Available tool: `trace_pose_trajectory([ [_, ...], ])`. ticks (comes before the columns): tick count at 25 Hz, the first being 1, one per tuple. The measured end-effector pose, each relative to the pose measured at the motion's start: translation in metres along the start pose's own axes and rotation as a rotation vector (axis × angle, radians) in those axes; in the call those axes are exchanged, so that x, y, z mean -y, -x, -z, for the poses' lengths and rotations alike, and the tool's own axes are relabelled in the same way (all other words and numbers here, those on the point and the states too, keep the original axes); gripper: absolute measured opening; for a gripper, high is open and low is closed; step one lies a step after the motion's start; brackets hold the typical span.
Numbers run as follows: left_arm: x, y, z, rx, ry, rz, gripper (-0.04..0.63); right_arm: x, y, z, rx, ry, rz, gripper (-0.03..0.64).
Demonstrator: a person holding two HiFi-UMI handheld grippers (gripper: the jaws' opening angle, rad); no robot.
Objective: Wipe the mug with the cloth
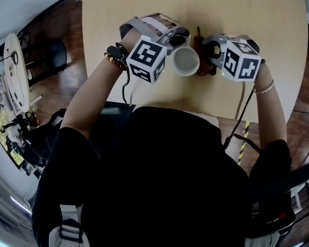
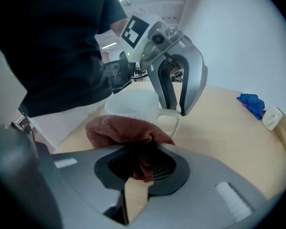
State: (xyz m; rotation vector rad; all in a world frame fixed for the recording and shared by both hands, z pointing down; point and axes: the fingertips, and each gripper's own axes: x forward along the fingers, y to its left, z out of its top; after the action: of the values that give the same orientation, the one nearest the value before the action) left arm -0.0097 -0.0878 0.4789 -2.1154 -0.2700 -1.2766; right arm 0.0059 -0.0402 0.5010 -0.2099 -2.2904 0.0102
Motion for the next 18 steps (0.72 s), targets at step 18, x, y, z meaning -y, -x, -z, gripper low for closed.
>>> trace_pose_trajectory([
  [18,-0.003,-0.003,0.008,-0.002,0.02,-0.019,0.064,0.017,0.026,-0.033,0.121,0.063,0.103,0.061],
])
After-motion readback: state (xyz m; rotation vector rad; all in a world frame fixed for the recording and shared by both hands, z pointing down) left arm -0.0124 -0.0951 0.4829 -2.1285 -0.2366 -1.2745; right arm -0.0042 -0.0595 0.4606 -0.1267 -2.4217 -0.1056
